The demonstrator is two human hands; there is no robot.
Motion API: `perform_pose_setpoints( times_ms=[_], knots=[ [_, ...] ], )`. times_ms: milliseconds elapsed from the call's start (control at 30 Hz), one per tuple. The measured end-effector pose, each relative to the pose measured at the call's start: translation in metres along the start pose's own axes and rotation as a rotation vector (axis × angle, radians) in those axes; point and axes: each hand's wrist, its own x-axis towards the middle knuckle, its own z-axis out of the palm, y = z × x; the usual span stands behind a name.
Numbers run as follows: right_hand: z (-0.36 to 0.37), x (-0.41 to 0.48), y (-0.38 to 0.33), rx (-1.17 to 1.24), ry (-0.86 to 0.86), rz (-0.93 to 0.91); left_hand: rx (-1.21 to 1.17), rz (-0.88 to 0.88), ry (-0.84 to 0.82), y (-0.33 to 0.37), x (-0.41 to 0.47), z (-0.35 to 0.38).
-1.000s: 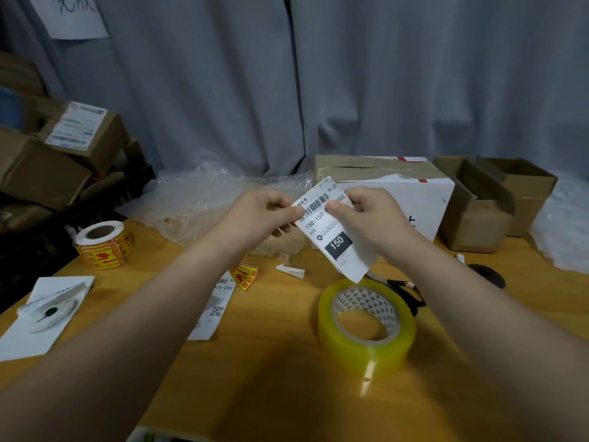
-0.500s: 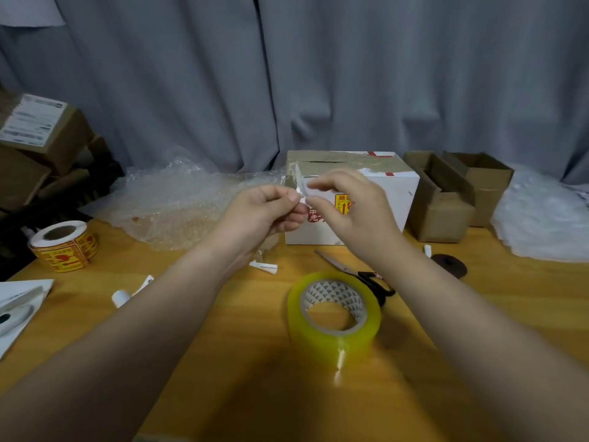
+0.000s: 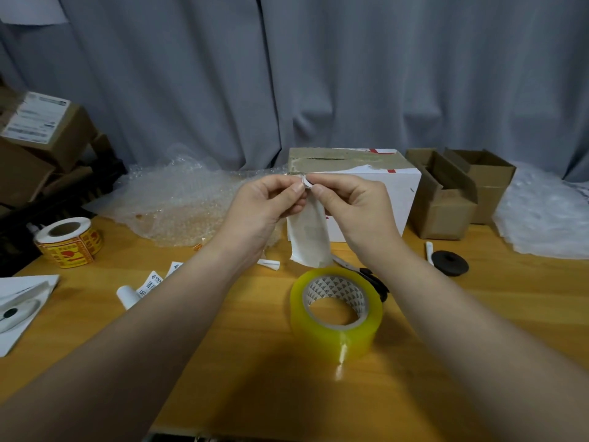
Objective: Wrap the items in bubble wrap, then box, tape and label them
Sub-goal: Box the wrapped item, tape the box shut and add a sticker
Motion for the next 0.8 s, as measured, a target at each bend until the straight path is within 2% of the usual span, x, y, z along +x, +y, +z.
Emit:
perform_pose_setpoints(
  times_ms=[200, 333, 467, 800],
  knots=[
    [0.002, -0.001, -0.003, 0.026, -0.039, 0.007, 0.047, 0.002, 0.020, 0.002, -0.001, 0.000],
    [0.004, -0.002, -0.006, 0.069, -0.058, 0.025, 0.191, 0.046, 0.034, 0.002, -0.003, 0.000],
    [0.006, 0.000, -0.003, -0.010, -0.044, 0.043, 0.296, 0.078, 0.025, 0.002, -0.004, -0.003],
    [0.012, 0.003, -0.001, -0.062, 0.050, 0.177, 0.281, 0.009, 0.072, 0.003, -0.005, -0.005]
  ],
)
